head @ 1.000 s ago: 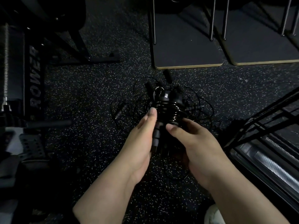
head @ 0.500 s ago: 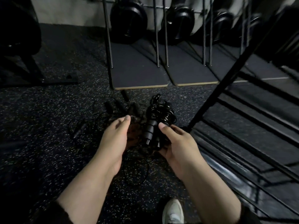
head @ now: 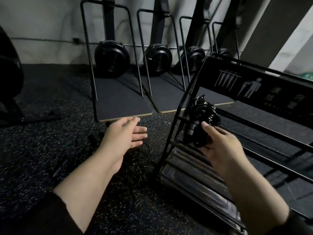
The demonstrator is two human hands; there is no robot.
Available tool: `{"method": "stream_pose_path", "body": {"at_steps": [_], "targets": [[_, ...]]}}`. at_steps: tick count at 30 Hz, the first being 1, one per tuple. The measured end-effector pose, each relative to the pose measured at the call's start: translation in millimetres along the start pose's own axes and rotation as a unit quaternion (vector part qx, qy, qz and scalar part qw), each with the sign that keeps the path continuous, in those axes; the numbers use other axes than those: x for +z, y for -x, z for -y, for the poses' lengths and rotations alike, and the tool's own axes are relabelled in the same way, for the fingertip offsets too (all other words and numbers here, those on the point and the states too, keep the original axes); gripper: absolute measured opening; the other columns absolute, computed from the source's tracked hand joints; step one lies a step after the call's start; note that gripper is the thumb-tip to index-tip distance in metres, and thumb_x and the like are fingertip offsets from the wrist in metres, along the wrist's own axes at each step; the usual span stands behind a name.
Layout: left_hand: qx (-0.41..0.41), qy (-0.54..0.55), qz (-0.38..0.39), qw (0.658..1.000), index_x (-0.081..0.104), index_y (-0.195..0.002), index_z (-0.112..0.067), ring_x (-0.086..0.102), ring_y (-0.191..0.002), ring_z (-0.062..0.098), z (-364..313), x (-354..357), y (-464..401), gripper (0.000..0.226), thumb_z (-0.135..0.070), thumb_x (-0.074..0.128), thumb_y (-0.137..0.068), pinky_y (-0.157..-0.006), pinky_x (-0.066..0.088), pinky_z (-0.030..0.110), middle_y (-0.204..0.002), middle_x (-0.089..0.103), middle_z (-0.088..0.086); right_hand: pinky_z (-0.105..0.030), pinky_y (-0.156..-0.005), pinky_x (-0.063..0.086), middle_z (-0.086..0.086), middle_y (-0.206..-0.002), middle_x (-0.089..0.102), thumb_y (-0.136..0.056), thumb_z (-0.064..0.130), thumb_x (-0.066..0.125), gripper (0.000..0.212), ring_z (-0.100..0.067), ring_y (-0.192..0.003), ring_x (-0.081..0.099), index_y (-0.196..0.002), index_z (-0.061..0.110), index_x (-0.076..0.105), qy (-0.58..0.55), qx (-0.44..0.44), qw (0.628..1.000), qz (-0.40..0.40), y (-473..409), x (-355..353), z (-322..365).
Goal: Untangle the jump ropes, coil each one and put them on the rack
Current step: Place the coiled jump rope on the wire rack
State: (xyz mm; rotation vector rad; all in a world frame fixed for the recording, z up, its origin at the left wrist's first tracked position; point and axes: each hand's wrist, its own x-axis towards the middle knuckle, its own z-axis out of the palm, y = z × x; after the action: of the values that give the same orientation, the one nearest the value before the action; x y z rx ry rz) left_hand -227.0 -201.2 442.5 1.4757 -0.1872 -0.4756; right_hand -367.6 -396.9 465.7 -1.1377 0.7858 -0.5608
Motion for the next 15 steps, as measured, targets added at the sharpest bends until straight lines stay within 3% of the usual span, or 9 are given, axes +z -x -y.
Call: {"method": "stream_pose_path", "body": {"at_steps": [2, 3, 5, 6, 8, 10, 12, 15], "targets": [[0.001, -0.002, 0.002, 1.0, 0.064, -0.122, -0.015, 0.078, -0.09, 0.025, -1.7, 7.9, -1.6, 0.024, -0.029, 0.052, -0.107, -0.084, 0.06, 0.042, -0.095, 0.079, 0.007, -0.029, -0.061, 0.062, -0.011, -0.095, 0.079, -0.096, 0.015, 0.07, 0.019, -0.024, -0.087, 0.076, -0.109, 0.001, 0.07, 0.019, 0.004, 1.0, -0.018, -20.4, -13.8, 13.2], [0.001, -0.005, 0.004, 1.0, 0.063, -0.123, -0.015, 0.078, -0.09, 0.024, -1.5, 11.1, -2.9, 0.024, -0.029, 0.053, -0.107, -0.082, 0.06, 0.04, -0.095, 0.079, 0.007, -0.03, -0.063, 0.063, -0.01, -0.092, 0.08, -0.095, 0.017, 0.073, 0.02, -0.023, -0.086, 0.077, -0.107, 0.001, 0.07, 0.025, 0.008, 0.999, -0.027, -35.5, -19.4, 16.7], [-0.001, -0.008, 0.007, 1.0, 0.063, -0.124, -0.015, 0.078, -0.089, 0.024, -0.5, 16.1, -7.4, 0.024, -0.029, 0.053, -0.106, -0.079, 0.06, 0.039, -0.095, 0.08, 0.007, -0.04, -0.087, 0.063, -0.011, -0.099, 0.079, -0.09, 0.021, 0.079, 0.024, -0.024, -0.093, 0.077, -0.103, 0.003, 0.07, 0.035, 0.022, 0.998, -0.052, -69.0, -26.8, 19.6], [-0.003, -0.008, 0.007, 1.0, 0.063, -0.124, -0.015, 0.078, -0.089, 0.024, 0.0, 18.2, -10.3, 0.024, -0.028, 0.053, -0.106, -0.08, 0.06, 0.04, -0.094, 0.08, 0.007, -0.042, -0.092, 0.061, -0.013, -0.106, 0.078, -0.088, 0.023, 0.081, 0.027, -0.026, -0.098, 0.076, -0.103, 0.004, 0.069, 0.039, 0.032, 0.997, -0.059, -85.2, -28.7, 19.9], [-0.004, -0.011, 0.006, 1.0, 0.064, -0.122, -0.015, 0.078, -0.089, 0.025, 0.6, 21.9, -16.9, 0.023, -0.028, 0.053, -0.106, -0.084, 0.06, 0.044, -0.094, 0.08, 0.006, -0.031, -0.071, 0.064, -0.012, -0.109, 0.076, -0.089, 0.024, 0.08, 0.026, -0.023, -0.093, 0.075, -0.103, 0.005, 0.068, 0.045, 0.049, 0.996, -0.061, -114.4, -30.2, 21.1], [-0.001, -0.016, 0.005, 1.0, 0.064, -0.121, -0.016, 0.078, -0.088, 0.024, 0.6, 23.7, -23.4, 0.023, -0.029, 0.053, -0.106, -0.087, 0.06, 0.046, -0.093, 0.08, 0.005, -0.022, -0.046, 0.054, -0.009, -0.099, 0.073, -0.093, 0.021, 0.076, 0.022, -0.018, -0.079, 0.071, -0.106, 0.006, 0.066, 0.052, 0.053, 0.996, -0.054, -136.8, -28.0, 25.3], [0.003, -0.02, 0.003, 1.0, 0.065, -0.12, -0.017, 0.078, -0.087, 0.023, 1.2, 24.3, -30.6, 0.022, -0.03, 0.053, -0.106, -0.084, 0.06, 0.044, -0.093, 0.08, 0.004, -0.02, -0.04, 0.049, -0.008, -0.091, 0.069, -0.095, 0.019, 0.073, 0.023, -0.017, -0.071, 0.067, -0.11, 0.004, 0.063, 0.052, 0.057, 0.996, -0.053, -155.3, -24.1, 29.8], [0.003, -0.024, 0.002, 1.0, 0.065, -0.12, -0.018, 0.078, -0.087, 0.023, 3.0, 25.0, -40.7, 0.022, -0.03, 0.053, -0.107, -0.081, 0.06, 0.041, -0.093, 0.08, 0.004, -0.023, -0.043, 0.054, -0.008, -0.092, 0.067, -0.098, 0.019, 0.069, 0.028, -0.017, -0.073, 0.069, -0.119, 0.001, 0.061, 0.028, 0.074, 0.995, -0.054, -181.7, -18.7, 32.5]]}}
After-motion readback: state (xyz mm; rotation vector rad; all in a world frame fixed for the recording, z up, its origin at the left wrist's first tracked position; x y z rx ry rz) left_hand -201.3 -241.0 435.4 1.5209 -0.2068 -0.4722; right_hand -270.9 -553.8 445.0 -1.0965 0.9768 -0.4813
